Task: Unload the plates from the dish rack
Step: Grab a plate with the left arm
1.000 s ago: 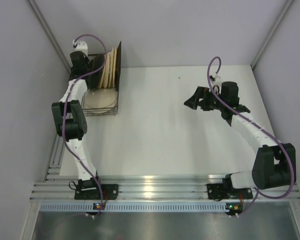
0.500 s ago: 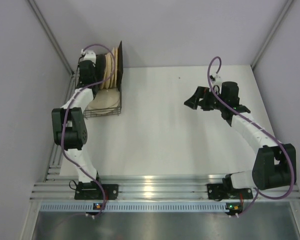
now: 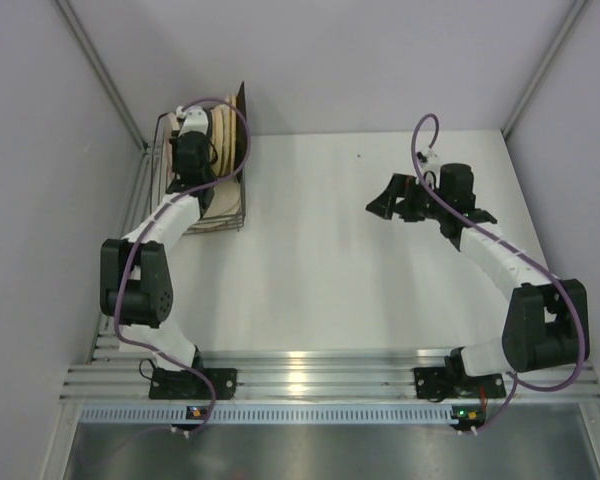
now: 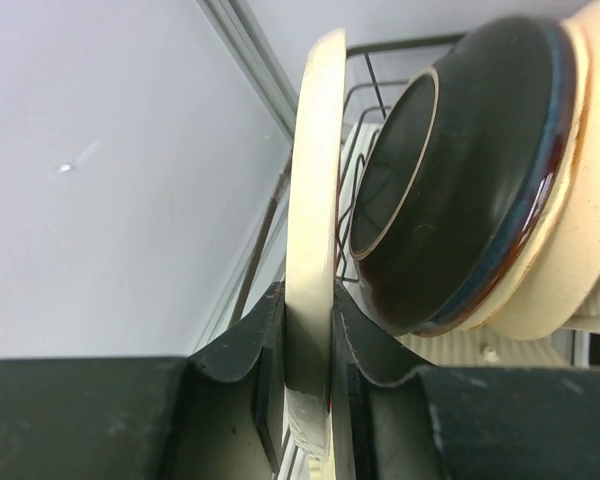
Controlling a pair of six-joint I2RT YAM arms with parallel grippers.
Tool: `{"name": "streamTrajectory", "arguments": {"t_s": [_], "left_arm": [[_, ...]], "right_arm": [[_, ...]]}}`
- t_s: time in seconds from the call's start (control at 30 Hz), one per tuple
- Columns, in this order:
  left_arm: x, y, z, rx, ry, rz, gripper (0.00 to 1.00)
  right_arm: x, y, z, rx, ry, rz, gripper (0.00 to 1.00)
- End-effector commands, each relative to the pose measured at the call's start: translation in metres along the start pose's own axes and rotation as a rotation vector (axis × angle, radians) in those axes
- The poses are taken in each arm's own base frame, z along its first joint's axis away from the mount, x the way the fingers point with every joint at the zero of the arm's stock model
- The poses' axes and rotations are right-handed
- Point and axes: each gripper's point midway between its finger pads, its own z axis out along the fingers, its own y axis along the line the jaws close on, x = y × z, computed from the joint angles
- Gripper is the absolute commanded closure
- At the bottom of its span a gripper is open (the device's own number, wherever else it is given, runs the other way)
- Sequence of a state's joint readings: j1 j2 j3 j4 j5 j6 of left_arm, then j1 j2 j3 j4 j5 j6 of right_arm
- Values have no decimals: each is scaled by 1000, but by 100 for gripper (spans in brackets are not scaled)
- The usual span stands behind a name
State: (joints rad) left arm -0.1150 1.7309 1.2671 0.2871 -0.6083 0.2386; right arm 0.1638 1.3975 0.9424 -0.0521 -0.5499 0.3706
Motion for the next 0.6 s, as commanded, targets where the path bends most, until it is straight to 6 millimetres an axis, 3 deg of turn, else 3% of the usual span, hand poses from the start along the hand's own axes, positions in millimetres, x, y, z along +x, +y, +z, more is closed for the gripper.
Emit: {"name": "streamTrajectory", "arguments": {"t_s": [0.0,0.17,0.3,0.47,0.57], "left_arm": [[-121,25,-43,5,-341,-301,100],[-142,28,-68,98,-376,-459,100],[-158,12,-89,266,-382,-675,100],[-167,-13,-114,455,-380,-776,100],[-173,-13,-131,505,-392,-831,100]], "right_arm": [[-21,20,4,-73,-51,-43,0],[-23,29,3,-121,-63,-45,0],[-28,41,-1,-179,-85,-48,0],[-35,59,-8,-257,-124,-74,0],[-36,64,-12,-275,-128,-75,0]]}}
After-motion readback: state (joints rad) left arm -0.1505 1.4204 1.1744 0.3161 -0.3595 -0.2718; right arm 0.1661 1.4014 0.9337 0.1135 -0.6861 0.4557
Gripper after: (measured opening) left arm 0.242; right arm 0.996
